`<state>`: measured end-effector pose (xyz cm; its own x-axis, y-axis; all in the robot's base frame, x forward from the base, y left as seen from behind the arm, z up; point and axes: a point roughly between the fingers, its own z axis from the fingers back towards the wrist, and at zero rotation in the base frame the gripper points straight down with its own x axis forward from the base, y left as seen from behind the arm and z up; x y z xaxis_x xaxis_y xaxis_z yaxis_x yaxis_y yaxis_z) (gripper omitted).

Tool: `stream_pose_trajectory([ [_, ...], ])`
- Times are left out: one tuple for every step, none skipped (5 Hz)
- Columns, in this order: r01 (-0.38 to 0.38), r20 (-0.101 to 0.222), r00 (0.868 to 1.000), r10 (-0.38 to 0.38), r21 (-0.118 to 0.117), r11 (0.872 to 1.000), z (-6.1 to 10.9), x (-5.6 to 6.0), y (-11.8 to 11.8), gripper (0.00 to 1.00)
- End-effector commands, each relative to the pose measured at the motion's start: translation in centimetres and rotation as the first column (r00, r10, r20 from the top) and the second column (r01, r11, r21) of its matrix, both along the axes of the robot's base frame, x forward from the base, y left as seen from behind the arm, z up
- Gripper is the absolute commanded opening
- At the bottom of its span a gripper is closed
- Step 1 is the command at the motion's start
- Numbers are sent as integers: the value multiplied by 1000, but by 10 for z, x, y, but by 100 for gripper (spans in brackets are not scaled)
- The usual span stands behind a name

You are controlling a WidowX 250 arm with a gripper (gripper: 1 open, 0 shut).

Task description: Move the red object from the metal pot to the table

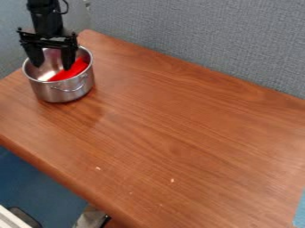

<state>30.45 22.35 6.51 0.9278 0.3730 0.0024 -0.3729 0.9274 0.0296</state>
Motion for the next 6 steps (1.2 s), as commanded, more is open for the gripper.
stream_pose_trajectory([
  [5, 38, 999, -6, 34, 999, 15, 8, 6, 100],
  [6, 38, 999, -7, 32, 999, 15, 9, 7, 100],
  [6, 38, 999, -7, 30, 1000, 15, 10, 9, 100],
  [8, 38, 999, -9, 28, 1000, 16, 11, 10, 100],
  [8, 38, 999, -9, 26, 1000, 16, 12, 11, 100],
  [8, 38, 999, -9, 25, 1000, 15, 13, 12, 100],
])
